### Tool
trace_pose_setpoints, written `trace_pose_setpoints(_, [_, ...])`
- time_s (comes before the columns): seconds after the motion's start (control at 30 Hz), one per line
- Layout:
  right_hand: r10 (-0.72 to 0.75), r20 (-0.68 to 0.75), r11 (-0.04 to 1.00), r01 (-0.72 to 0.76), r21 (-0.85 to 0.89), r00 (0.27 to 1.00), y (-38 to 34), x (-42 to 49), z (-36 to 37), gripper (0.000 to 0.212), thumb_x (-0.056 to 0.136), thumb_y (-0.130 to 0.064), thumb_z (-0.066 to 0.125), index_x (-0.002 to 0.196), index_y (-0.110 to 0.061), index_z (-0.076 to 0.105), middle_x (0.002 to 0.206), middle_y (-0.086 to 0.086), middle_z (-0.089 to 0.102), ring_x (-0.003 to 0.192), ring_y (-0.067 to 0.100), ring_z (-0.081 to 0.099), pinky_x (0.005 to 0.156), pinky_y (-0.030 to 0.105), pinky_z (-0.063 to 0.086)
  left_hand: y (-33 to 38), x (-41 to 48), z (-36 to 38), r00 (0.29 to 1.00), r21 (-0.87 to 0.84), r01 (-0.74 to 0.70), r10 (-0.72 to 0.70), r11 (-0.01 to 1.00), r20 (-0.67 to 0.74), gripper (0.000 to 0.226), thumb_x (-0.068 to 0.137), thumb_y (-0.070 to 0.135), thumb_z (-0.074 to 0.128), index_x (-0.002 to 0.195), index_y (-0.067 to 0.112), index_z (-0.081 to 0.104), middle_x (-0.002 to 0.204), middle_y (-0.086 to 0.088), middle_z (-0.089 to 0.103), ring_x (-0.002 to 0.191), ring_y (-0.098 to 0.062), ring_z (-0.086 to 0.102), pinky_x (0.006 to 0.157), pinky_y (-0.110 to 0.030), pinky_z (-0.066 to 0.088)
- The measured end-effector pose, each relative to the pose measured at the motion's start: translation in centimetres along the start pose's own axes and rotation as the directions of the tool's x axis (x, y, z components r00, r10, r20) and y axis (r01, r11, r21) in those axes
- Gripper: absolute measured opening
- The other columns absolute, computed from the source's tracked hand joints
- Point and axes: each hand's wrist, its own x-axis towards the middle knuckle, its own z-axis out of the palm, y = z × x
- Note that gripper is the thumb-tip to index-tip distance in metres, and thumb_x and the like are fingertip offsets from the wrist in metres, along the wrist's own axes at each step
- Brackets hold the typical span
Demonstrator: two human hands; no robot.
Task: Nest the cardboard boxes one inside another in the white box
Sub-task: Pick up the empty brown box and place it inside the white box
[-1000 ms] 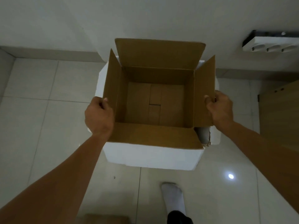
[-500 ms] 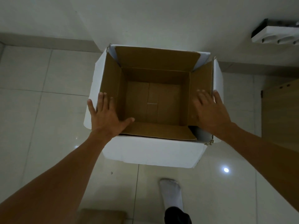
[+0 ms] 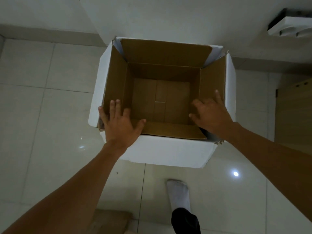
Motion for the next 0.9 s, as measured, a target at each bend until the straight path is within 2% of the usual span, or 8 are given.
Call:
trace_pose_setpoints(0.07, [-0.009,0.069,0.994,0.001,0.108,0.998,-1.6,-0.6,0.1,0.041,0.093,-0.045,0.044,0.122,-0.017,0.051,0.096,0.008,0.068,0.098,0.026,0.063,0.115,0.047,0.017,0.2,-1.6,0.4,1.000,-0.081,0.008,-0.008,0.997,0.002,0.058,0.088,0.060,0.039,0.116,0.013,0.059,0.145,-0.016,0.039,0.140,-0.031,0.021,0.110,-0.050,-0.011])
trace_pose_setpoints(0.13, [0.011,0.123,0.977,-0.037,0.210,0.992,-3.1,-1.5,0.3,0.036,0.094,-0.044,0.044,0.114,-0.017,0.056,0.079,0.003,0.062,0.076,0.020,0.059,0.092,0.036,0.043,0.2,-3.4,0.7,0.999,-0.170,0.022,-0.027,0.985,-0.030,0.046,0.092,0.050,0.042,0.110,0.013,0.062,0.135,-0.013,0.052,0.133,-0.029,0.036,0.112,-0.049,-0.004])
trace_pose_setpoints(0.17, [0.018,0.119,0.969,-0.046,0.243,0.993,-3.9,-2.1,0.4,0.034,0.094,-0.043,0.044,0.109,-0.017,0.058,0.074,0.002,0.058,0.070,0.019,0.055,0.078,0.031,0.045,0.0,-4.6,0.7,0.997,-0.224,0.023,-0.039,0.974,-0.068,0.040,0.093,0.045,0.044,0.107,0.013,0.063,0.128,-0.011,0.058,0.127,-0.027,0.043,0.113,-0.049,0.002])
trace_pose_setpoints(0.23, [0.037,0.049,0.960,-0.049,0.277,0.998,-4.9,-3.3,0.7,0.030,0.094,-0.038,0.045,0.100,-0.015,0.062,0.073,0.005,0.061,0.069,0.022,0.057,0.070,0.030,0.044,0.1,-6.4,0.7,0.987,-0.309,-0.007,-0.043,0.951,-0.156,0.032,0.093,0.037,0.047,0.104,0.013,0.064,0.118,-0.010,0.064,0.118,-0.026,0.052,0.112,-0.053,0.017])
trace_pose_setpoints(0.33, [0.017,-0.159,0.966,0.025,0.256,0.987,-7.3,-6.1,1.3,0.020,0.090,-0.025,0.053,0.089,-0.010,0.066,0.085,0.011,0.069,0.081,0.031,0.061,0.076,0.036,0.043,-0.7,-9.9,0.4,0.970,-0.370,-0.005,-0.085,0.929,-0.228,0.032,0.091,0.034,0.048,0.106,0.010,0.065,0.113,-0.011,0.067,0.111,-0.028,0.057,0.105,-0.056,0.030])
trace_pose_setpoints(0.43, [0.057,-0.230,0.952,0.016,0.306,0.972,-10.9,-10.0,1.9,0.017,0.085,-0.019,0.059,0.097,-0.010,0.067,0.097,0.013,0.069,0.094,0.033,0.061,0.087,0.039,0.042,-2.6,-14.4,0.7,0.964,-0.403,0.036,-0.137,0.915,-0.226,0.028,0.091,0.031,0.052,0.107,0.012,0.065,0.113,-0.010,0.067,0.110,-0.026,0.058,0.102,-0.055,0.032])
trace_pose_setpoints(0.73, [0.150,-0.022,0.878,-0.123,0.462,0.988,-22.7,-25.4,8.1,0.025,0.089,-0.022,0.055,0.111,-0.012,0.060,0.106,0.009,0.066,0.096,0.025,0.061,0.085,0.039,0.050,-11.4,-31.6,4.7,0.931,-0.462,0.114,-0.257,0.880,-0.260,0.019,0.085,0.022,0.061,0.100,0.010,0.066,0.096,-0.008,0.071,0.093,-0.028,0.062,0.090,-0.039,0.038])
trace_pose_setpoints(0.9, [0.227,0.095,0.818,-0.243,0.521,0.969,-28.1,-32.0,13.6,0.026,0.089,-0.024,0.055,0.114,-0.014,0.056,0.107,0.007,0.063,0.092,0.021,0.059,0.079,0.038,0.052,-18.4,-40.9,8.8,0.922,-0.547,0.249,-0.369,0.799,-0.120,0.018,0.083,0.020,0.062,0.099,0.012,0.065,0.095,-0.010,0.069,0.089,-0.030,0.061,0.082,-0.040,0.048])
